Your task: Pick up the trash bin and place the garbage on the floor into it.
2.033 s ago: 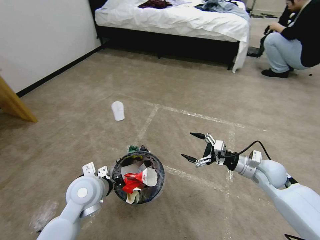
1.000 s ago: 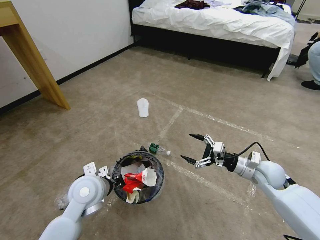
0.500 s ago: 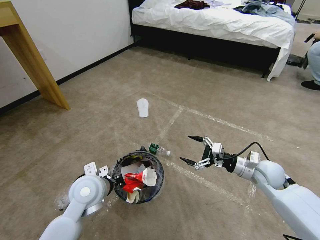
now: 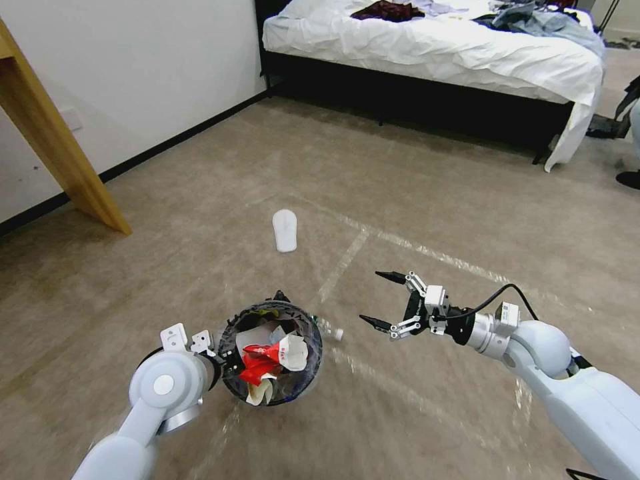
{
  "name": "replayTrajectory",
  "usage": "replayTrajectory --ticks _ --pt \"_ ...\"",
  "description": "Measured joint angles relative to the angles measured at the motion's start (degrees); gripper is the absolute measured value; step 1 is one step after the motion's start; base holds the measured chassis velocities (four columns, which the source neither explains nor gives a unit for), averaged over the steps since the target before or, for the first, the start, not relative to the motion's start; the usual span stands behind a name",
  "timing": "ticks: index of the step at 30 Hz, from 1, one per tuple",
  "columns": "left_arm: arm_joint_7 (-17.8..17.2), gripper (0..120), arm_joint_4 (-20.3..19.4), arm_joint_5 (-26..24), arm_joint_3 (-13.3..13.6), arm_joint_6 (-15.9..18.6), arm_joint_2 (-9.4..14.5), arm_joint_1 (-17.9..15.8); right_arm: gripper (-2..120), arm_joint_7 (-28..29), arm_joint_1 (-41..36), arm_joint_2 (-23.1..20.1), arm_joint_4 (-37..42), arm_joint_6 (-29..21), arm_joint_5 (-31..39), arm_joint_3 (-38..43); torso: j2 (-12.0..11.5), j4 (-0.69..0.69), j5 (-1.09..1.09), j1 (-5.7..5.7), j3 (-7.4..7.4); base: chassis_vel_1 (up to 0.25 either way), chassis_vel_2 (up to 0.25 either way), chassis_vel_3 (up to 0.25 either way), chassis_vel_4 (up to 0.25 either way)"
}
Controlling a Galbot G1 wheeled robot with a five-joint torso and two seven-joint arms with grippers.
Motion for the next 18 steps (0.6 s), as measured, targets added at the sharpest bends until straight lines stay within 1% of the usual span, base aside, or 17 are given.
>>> replayTrajectory --ticks 2,5,6,8,11,12,15,16,18 --pt "-0.03 0 0.00 0.09 -0.34 -0.05 -0.01 0.18 100 0.16 -0.20 -0.02 -0.05 1.08 0.65 -0.24 0.00 0.01 -0.05 0.00 0.00 -0.283 0.277 0.294 -0.307" --pt "-0.02 0 -0.03 0.23 -0.69 -0.06 -0.01 0.37 100 0.21 -0.31 -0.02 -0.10 1.35 0.68 -0.26 0.00 0.01 -0.01 0.01 0.01 -0.290 0.277 0.299 -0.288" --pt "-0.01 0 -0.06 0.31 -0.82 -0.06 -0.04 0.48 100 0.22 -0.34 -0.03 -0.13 1.38 0.68 -0.26 -0.01 0.02 -0.05 0.01 0.02 -0.241 0.246 0.260 -0.164" --pt "-0.01 0 -0.12 0.32 -0.93 -0.06 -0.07 0.55 100 0.24 -0.38 -0.02 -0.13 1.38 0.68 -0.27 0.00 0.03 -0.04 0.01 0.03 -0.241 0.204 0.214 -0.164" --pt "-0.01 0 -0.40 0.44 -1.12 -0.07 -0.12 0.76 100 0.29 -0.47 -0.01 -0.15 1.39 0.69 -0.33 -0.02 0.04 0.00 0.01 0.03 -0.110 0.074 0.051 -0.039" --pt "-0.01 0 -0.66 0.46 -1.16 -0.07 -0.16 0.87 100 0.29 -0.54 -0.17 -0.12 1.37 0.98 -0.43 -0.02 -0.01 -0.04 0.01 0.02 0.000 0.000 0.000 0.000" --pt "-0.01 0 -0.98 0.52 -1.17 -0.06 -0.16 0.97 100 0.31 -0.59 -0.50 0.04 1.24 1.45 -0.58 -0.01 -0.01 -0.04 0.00 -0.01 0.007 -0.008 -0.043 0.010" --pt "-0.06 0 -1.18 0.96 -1.19 -0.05 -0.16 1.03 100 0.58 -0.72 -1.36 0.46 0.48 2.61 -1.03 -0.01 -0.01 -0.02 0.00 -0.01 0.066 -0.051 -0.048 0.047" --pt "-0.81 0 -0.87 1.59 -2.25 -0.09 0.05 1.07 100 1.08 -0.34 -4.70 1.25 -2.36 6.21 -3.00 -0.01 0.04 -0.03 0.00 -0.01 0.000 0.000 0.000 0.000"
